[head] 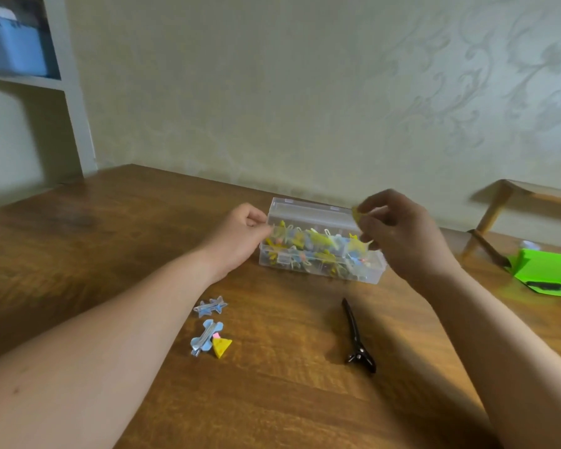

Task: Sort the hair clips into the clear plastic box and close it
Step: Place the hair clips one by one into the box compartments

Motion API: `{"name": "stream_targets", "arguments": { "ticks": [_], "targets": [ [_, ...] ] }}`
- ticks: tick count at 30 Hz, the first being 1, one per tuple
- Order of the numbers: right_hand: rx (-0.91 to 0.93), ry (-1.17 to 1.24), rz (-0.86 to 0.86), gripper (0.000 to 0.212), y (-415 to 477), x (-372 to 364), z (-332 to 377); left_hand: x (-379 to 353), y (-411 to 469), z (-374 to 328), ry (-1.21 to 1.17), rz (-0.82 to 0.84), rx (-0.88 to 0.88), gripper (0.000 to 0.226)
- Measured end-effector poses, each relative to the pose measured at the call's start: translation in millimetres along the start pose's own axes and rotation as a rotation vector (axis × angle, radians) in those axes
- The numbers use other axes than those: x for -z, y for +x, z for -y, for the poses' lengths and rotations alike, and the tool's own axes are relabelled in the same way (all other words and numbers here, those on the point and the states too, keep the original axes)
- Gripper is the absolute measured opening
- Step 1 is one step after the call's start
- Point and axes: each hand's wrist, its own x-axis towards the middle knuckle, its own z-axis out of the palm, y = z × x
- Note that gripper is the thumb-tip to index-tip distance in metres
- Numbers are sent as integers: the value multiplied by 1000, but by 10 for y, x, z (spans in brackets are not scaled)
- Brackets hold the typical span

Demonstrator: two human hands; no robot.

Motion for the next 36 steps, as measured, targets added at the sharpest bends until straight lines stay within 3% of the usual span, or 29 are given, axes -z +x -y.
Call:
{"name": "stream_targets", "arguments": {
  "ticks": [2,11,22,30,33,36],
  "targets": [
    [-43,-119,-34,12,56,77,-166,-1,3,5,3,-1,-4,23],
    [-54,-508,163,21,20,-22,-266,13,6,20,-1,5,3,22],
    [-16,-541,212,14,6,-4,-179,15,18,30,9,12,-1,21],
    [27,-396,92,20,-50,-56,-80,22,1,12,15,20,-3,21],
    [168,-371,182,21,-169,-237,115,17,-20,-5,-3,4,2,19],
    [265,-341,392,12,-351,-473,361,1,-15,-32,-23,-11,18,15]
  ]
}}
